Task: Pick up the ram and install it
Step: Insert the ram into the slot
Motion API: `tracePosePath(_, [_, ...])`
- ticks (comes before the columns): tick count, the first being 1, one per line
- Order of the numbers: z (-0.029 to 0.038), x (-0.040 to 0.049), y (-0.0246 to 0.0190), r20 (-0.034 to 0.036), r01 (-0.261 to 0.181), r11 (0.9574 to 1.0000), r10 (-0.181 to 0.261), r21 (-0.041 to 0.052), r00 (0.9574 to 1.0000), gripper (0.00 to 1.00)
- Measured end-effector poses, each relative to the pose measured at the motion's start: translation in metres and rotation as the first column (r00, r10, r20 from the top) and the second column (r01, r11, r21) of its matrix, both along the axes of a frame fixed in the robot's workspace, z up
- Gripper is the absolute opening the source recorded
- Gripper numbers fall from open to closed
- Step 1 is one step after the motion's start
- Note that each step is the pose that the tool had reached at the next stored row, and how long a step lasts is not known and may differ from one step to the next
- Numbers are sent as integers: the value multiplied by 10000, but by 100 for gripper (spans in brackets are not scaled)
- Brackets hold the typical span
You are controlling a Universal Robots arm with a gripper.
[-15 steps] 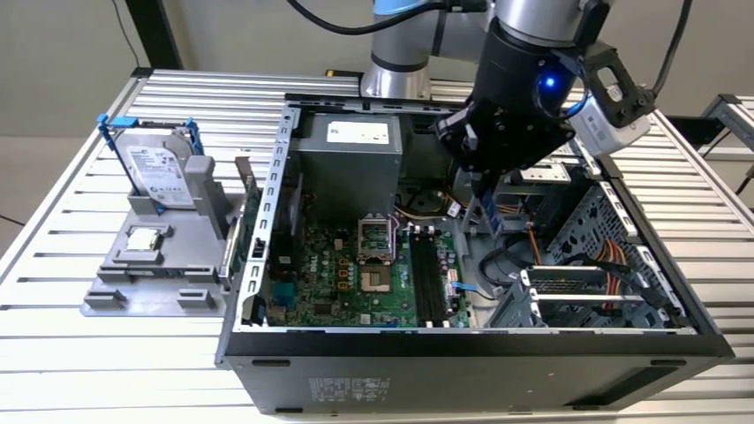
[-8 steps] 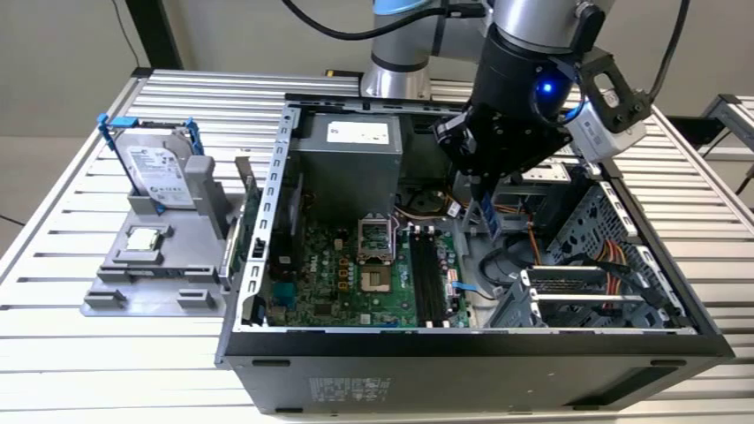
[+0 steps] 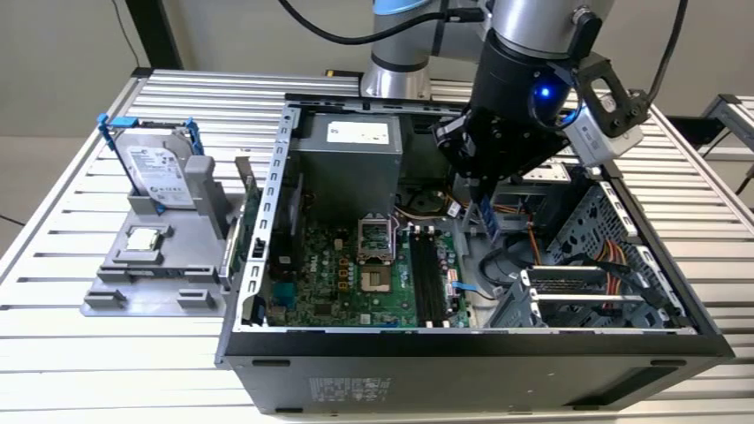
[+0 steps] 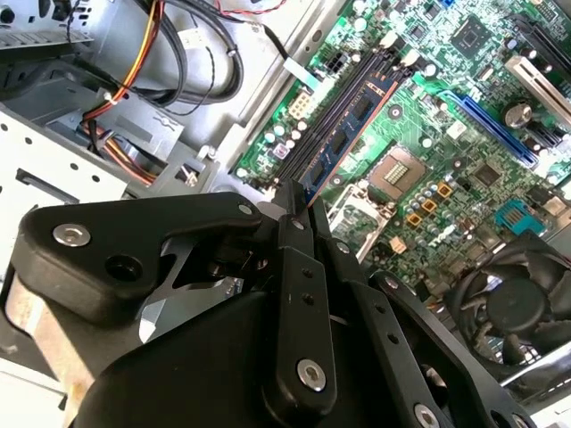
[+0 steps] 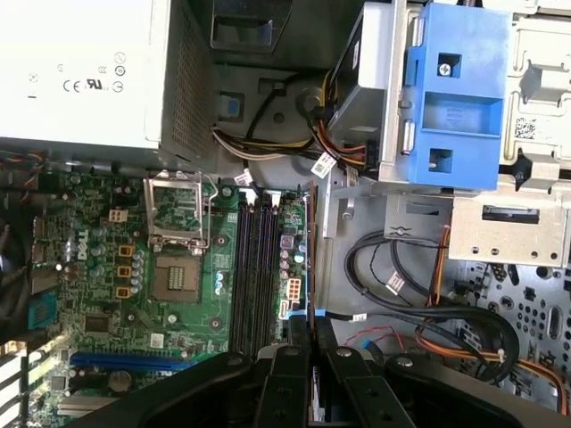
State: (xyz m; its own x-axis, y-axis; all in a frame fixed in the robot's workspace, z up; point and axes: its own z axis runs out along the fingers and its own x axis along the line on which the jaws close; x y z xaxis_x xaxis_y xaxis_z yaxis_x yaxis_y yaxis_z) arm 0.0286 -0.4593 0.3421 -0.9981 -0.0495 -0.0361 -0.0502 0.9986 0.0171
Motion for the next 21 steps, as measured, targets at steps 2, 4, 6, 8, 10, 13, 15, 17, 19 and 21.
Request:
tracePosePath(2, [-2, 0, 0, 0, 0, 10000, 0, -1, 10000, 0])
tracePosePath(4, [-3, 0, 0, 0, 0, 10000, 0, 1, 10000, 0])
tracePosePath(6, [-7, 0, 0, 1, 0, 10000, 0, 3, 10000, 0])
tracePosePath(8, [-13, 0, 0, 1, 0, 10000, 0, 1, 10000, 0])
tracePosePath(10, [-15, 0, 0, 0, 0, 10000, 0, 0, 10000, 0])
tracePosePath(13, [-21, 0, 0, 1, 0, 10000, 0, 1, 10000, 0])
tracePosePath(15, [-28, 0, 0, 1, 0, 10000, 0, 0, 10000, 0])
tracePosePath(17, [-36, 0, 0, 1, 0, 10000, 0, -6, 10000, 0])
tracePosePath(19, [-46, -1, 0, 0, 1, 10000, -1, -8, 10000, 0])
tracePosePath(21, [-58, 0, 0, 1, 1, 10000, -1, -11, 10000, 0])
